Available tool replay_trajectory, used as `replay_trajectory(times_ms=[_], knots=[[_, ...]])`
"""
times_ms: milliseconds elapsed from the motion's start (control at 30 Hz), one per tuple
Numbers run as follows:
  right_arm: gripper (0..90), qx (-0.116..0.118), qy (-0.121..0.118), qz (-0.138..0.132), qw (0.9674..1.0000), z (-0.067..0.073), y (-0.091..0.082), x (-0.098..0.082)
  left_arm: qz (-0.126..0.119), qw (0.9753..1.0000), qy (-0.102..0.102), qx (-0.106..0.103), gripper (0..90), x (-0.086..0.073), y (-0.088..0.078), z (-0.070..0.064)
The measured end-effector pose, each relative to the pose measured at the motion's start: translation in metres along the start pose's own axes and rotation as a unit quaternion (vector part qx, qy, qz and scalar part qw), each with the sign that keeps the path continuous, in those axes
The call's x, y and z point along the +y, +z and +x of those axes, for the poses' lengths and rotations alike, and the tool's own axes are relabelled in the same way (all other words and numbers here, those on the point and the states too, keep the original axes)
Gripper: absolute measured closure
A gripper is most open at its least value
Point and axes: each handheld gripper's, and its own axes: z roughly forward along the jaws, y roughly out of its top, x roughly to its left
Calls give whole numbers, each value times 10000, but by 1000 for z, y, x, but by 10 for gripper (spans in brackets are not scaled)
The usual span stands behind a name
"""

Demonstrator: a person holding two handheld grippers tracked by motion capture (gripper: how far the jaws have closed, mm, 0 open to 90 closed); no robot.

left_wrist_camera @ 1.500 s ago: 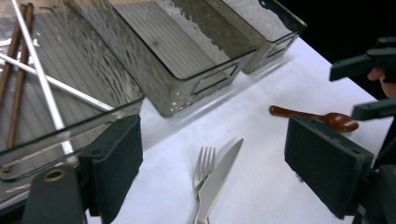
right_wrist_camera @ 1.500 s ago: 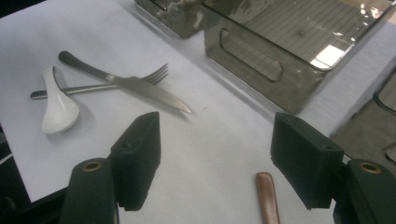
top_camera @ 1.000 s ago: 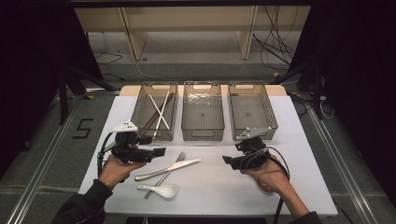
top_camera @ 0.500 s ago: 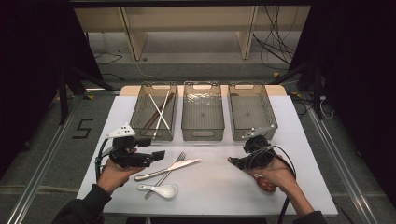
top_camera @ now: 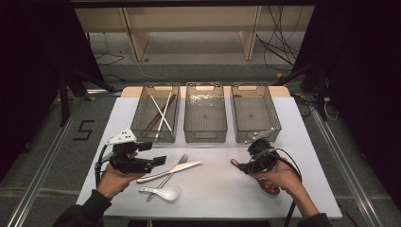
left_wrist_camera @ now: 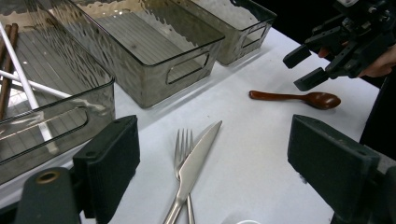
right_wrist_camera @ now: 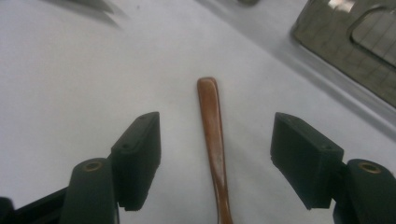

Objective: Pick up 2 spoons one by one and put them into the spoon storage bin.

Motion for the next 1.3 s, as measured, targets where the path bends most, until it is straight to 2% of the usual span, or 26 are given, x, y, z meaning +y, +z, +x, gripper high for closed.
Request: replay_trajectory(times_ms=[167,567,833,1033,1300], knots=[[382,-14,-37,263,9996,-5,7,-3,107,9998,146,56,161,-3,1,-2],[506,-50,-236,769,9967,-4,18,-3,-76,9999,62,56,157,-11,-7,-1],[599,-134,-282,1207,9922,-7,25,-5,-30,9999,101,15,157,-13,-6,-4],[643,-66,-291,1403,9897,-8,26,-7,-42,10000,84,15,157,-13,-7,-4],[749,-58,-385,1606,9863,-7,29,-10,-17,10000,51,43,157,-14,-6,-2]])
